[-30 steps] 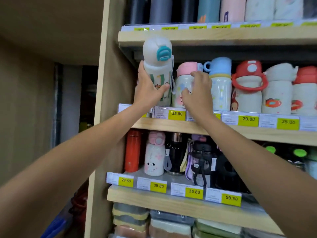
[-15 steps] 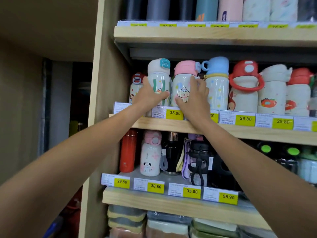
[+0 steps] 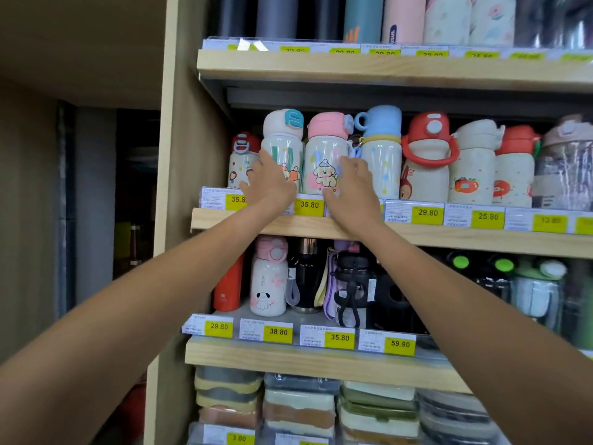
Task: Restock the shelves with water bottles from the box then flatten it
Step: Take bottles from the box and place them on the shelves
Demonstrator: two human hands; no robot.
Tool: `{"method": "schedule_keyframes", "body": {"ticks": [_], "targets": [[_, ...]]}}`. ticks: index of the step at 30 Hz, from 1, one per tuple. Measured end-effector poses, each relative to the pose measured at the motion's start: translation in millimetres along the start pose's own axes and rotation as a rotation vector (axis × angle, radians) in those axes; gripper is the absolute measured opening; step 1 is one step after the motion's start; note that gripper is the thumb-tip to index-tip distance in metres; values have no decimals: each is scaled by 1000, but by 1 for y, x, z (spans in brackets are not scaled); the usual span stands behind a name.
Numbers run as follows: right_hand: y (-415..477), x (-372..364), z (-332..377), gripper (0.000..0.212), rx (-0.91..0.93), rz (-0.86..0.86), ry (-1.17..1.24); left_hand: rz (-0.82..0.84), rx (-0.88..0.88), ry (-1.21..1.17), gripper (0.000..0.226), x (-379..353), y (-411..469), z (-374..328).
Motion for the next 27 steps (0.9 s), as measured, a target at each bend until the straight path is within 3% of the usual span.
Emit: {"method": "schedule_keyframes", "body": {"ticks": [4,10,15,22,27], "targets": [[-22,13,-9,48,41,94,60,-49,13,-83,74,-10,-39,-13],[-72,63,-42,38,17,36,176,-2,-144,-294,70,-51,-124,-69],[-148,132,-130,28,-86,27,220,85,-224,-385,58,-111,-217,-126],[-276,208,-297,20,-417,194,131,447,-56,-587,54,-244,-352,-211],[-379,256,-403,20,-637,277,114,672,-24,-549,48,-335,-453,-265]]}}
Point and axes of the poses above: each hand's wrist, its own y-axis towards the middle knuckle, its own x-axis out of the back of the hand, z = x × y, the point moved 10 cm from there along y, towards the middle knuckle, and after that the axes turned 7 degrees about -y, right-handed, at the moved point
